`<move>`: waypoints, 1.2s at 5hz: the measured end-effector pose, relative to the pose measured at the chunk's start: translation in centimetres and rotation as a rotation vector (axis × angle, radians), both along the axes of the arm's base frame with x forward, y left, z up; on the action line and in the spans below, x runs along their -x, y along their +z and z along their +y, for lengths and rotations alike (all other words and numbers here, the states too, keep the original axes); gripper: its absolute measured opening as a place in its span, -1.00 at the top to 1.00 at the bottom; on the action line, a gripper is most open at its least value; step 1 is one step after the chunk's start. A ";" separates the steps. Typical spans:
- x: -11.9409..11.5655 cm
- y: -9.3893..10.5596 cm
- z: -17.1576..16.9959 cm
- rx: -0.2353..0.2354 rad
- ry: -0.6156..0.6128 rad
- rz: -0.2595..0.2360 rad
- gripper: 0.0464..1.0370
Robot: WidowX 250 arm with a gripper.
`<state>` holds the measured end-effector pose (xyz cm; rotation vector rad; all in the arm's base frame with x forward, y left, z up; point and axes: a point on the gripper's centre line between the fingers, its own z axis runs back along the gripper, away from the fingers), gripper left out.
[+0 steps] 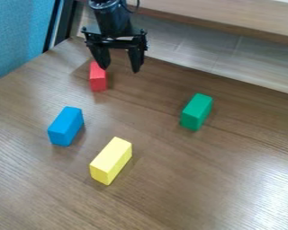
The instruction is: Move the blue rectangle and put it between red and green rectangle.
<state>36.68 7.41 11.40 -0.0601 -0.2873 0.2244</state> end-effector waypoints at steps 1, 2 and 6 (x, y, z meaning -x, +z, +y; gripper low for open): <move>0.2 -1.4 -0.1 0.012 0.001 0.038 -0.93; 1.4 -2.8 -0.5 0.027 -0.022 0.077 -0.93; 7.4 -2.3 2.2 -0.043 0.017 0.091 -0.93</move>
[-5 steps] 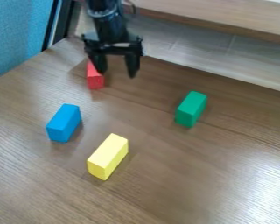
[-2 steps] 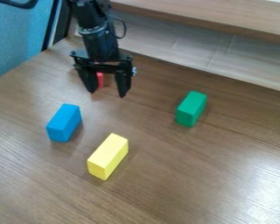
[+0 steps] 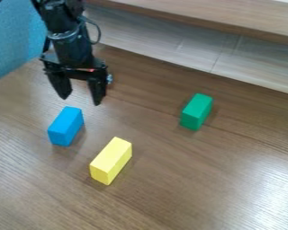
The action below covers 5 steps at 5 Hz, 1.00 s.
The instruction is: Move the blue rectangle and put it between red and green rectangle.
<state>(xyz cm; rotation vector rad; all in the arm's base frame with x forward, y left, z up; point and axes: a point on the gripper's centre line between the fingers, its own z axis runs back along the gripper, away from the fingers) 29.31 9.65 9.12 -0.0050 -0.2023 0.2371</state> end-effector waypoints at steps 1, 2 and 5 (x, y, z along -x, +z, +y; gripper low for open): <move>1.2 -0.9 1.6 -0.010 0.039 0.007 -0.93; 1.6 -2.2 2.6 -0.009 0.065 0.029 -0.93; 2.3 -5.0 3.2 0.070 0.115 0.058 -0.93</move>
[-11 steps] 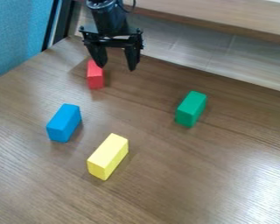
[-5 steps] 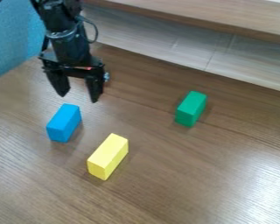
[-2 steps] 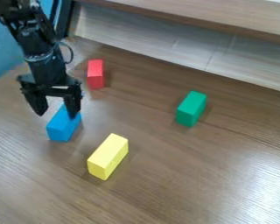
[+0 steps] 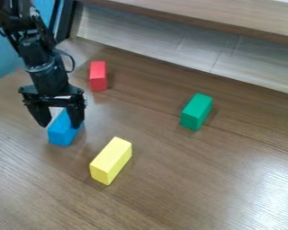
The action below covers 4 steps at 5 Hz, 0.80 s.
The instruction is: Move the blue rectangle and put it between red and green rectangle.
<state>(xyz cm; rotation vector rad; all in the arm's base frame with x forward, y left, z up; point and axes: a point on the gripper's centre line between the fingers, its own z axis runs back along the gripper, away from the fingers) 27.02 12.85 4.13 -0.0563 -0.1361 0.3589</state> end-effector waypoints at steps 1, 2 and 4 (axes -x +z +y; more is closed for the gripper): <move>0.1 -0.6 -0.2 0.008 0.020 0.005 -0.82; -0.2 -0.8 -0.8 0.008 0.027 -0.002 -0.29; -3.1 1.7 -2.3 0.051 0.006 -0.037 -0.07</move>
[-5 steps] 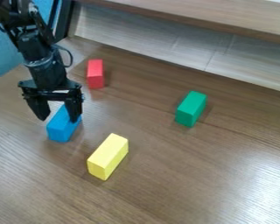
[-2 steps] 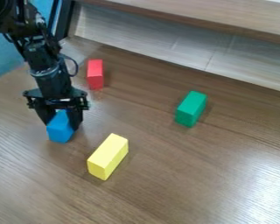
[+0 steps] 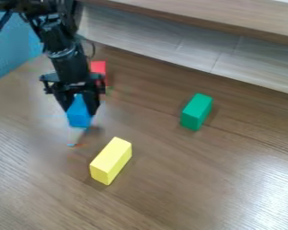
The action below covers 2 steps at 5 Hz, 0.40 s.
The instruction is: Move the blue rectangle and put it between red and green rectangle.
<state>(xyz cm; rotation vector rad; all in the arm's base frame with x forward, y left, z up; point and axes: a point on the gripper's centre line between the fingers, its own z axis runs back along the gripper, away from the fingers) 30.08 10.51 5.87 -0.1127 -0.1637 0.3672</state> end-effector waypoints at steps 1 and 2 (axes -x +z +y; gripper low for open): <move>-3.2 2.8 -1.0 -0.024 -0.057 -0.050 -0.07; -6.0 2.2 -2.4 -0.028 -0.130 -0.025 -0.07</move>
